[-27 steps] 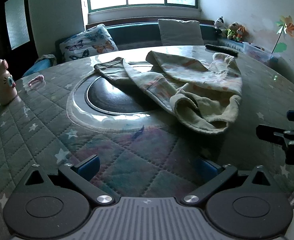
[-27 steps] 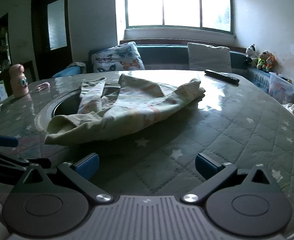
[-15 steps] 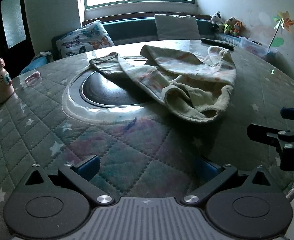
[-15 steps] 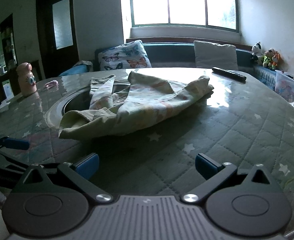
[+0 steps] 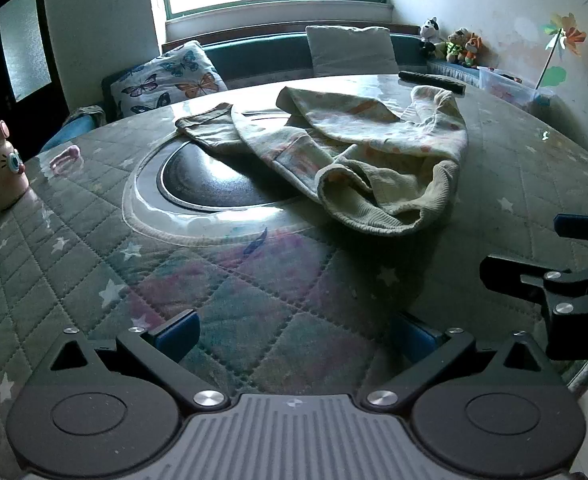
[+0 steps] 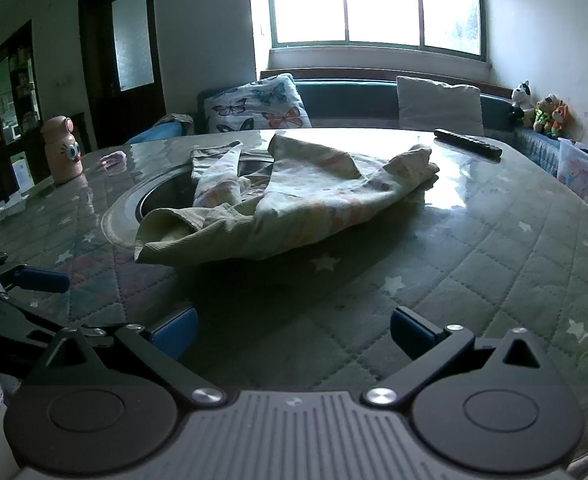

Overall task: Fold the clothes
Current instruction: 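Approach the crumpled pastel shirt with both grippers open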

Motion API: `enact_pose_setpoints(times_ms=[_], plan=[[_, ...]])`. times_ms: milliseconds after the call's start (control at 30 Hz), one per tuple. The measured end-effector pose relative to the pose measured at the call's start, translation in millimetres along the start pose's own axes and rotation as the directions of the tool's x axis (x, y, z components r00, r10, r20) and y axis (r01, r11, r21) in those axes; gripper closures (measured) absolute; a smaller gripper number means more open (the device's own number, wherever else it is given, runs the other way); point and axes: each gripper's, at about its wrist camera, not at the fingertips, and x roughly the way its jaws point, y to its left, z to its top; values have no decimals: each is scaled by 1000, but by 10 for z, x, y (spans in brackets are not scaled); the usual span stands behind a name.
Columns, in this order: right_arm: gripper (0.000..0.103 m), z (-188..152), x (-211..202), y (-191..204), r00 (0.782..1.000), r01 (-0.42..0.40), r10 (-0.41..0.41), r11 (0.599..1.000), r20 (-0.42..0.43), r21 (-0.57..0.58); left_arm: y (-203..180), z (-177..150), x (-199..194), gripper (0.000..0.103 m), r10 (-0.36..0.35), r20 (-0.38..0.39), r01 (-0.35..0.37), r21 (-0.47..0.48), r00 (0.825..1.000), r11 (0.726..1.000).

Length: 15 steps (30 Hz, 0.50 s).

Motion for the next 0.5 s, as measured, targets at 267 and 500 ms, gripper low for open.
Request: enact_pose_setpoints(times_ms=[267,500], plan=[[0,19,21,-81,1000,-18,18,1000,-10,12,-7,14,7,0,-2,-1,2,6,1000,1000],[0,43,55,-143,999,-30,31,999,-18,13,-11,35,21,0,-1,-2,1,9,1000,1000]])
